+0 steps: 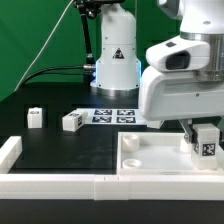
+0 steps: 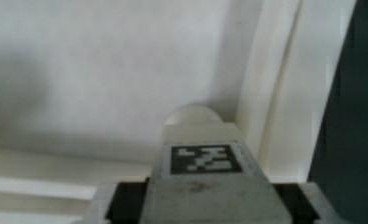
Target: Assemble one leg
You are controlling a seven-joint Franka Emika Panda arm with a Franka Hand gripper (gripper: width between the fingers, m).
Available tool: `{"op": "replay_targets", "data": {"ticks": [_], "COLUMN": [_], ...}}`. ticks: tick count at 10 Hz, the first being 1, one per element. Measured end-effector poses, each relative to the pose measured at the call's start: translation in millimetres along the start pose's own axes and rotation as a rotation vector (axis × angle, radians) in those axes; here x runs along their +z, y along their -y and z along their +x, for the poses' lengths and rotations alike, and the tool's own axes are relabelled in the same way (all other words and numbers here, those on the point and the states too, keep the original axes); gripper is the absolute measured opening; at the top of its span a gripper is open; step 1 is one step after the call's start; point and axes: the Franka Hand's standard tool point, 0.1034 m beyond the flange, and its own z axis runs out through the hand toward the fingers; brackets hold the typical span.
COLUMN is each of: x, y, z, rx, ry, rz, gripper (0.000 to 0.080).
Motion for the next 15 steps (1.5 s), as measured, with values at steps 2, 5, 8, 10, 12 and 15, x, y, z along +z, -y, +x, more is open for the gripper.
{"op": "replay_targets", "data": {"ticks": [2,5,8,10,12,15], "x": [-0.4,-0.8,-2.3,-1.8,-1.0,-0.1], "y": [-0.1,-17.0,-34.5,-35.9,-35.9,-36.1], "z": [0.9,3.5,3.0,3.0,2.7,2.4], "rx": [0.272,0.589,0.791,0.790,0.790,0.790], "ry": [-0.011,-0.029,-0.036,-0.038,-0.038,-0.036], "rz": [0.011,-0.004,-0.042,-0.047,-0.048,-0.049], "gripper": [0.0289,0.0291,0.0301,0.0307,0.0558,0.0647]}}
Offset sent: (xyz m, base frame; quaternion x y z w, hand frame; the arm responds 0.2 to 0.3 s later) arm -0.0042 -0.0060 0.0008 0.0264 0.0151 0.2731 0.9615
